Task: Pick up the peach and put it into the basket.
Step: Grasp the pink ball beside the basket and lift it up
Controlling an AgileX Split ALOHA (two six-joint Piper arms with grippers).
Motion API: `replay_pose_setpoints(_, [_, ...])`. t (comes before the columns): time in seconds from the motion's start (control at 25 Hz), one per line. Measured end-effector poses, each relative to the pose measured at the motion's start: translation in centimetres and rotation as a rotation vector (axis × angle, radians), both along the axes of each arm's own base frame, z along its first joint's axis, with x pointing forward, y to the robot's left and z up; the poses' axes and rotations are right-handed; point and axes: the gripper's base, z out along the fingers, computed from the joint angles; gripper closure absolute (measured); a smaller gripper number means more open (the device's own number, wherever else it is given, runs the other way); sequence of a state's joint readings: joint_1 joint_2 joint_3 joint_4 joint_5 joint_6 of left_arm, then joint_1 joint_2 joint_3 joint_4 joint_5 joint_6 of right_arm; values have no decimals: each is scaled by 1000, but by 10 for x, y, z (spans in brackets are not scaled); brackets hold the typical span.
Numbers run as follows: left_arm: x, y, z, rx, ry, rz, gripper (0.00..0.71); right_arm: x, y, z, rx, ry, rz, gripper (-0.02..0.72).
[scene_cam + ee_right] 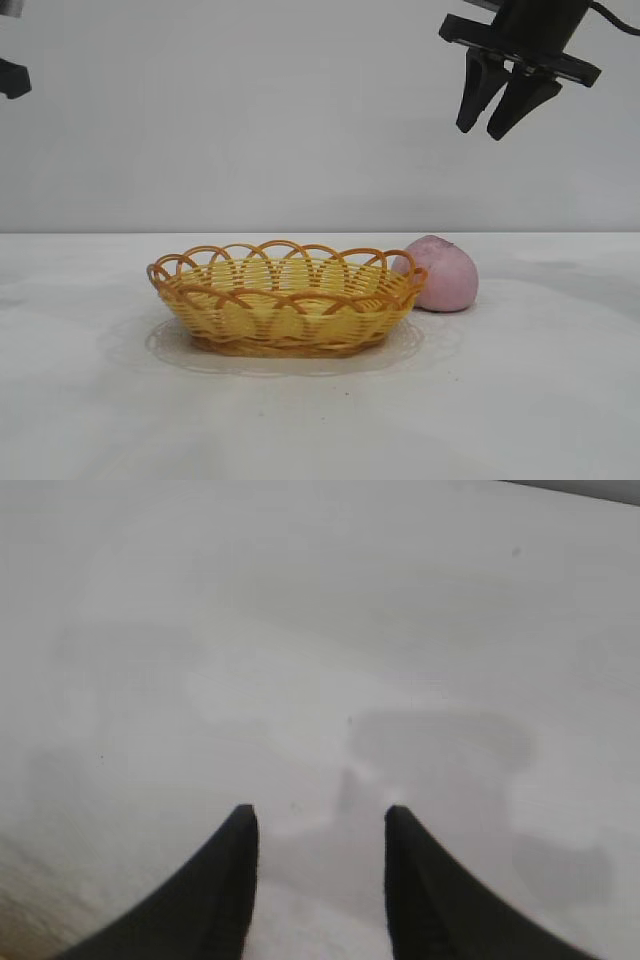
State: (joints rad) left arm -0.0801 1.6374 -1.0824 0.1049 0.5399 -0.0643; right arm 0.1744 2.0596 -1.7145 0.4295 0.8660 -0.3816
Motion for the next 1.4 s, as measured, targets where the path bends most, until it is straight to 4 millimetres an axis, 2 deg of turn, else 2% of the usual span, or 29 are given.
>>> replay_pose_setpoints(0.12, [-28,1,29,-18,-96,-2,451,-1,0,0,0,6,3,456])
replay_pose_setpoints(0.2, [-56,4,49,-20,-154,-5,451,-1,0,0,3,11,3,456])
replay_pose_setpoints(0.32, [-100,8,64,-21,-190,-1,451,-1,1,0,8,14,3,456])
replay_pose_setpoints(0.6, [-191,16,55,-15,-113,20,451,-1,1,0,17,17,2,456])
replay_pose_setpoints(0.72, [-225,18,50,-26,-116,28,451,-2,1,0,17,19,2,456])
replay_pose_setpoints(0.88, [-263,22,54,-35,-171,36,451,-2,2,0,20,19,3,456])
replay_pose_setpoints(1.0, [-286,24,52,-31,-188,42,451,-2,2,0,20,19,5,456])
replay_pose_setpoints(1.16, [-307,25,37,-46,-217,43,451,-2,2,0,18,17,15,456])
replay_pose_setpoints(1.4, [-335,27,37,-66,-395,31,451,-4,2,0,15,39,30,456])
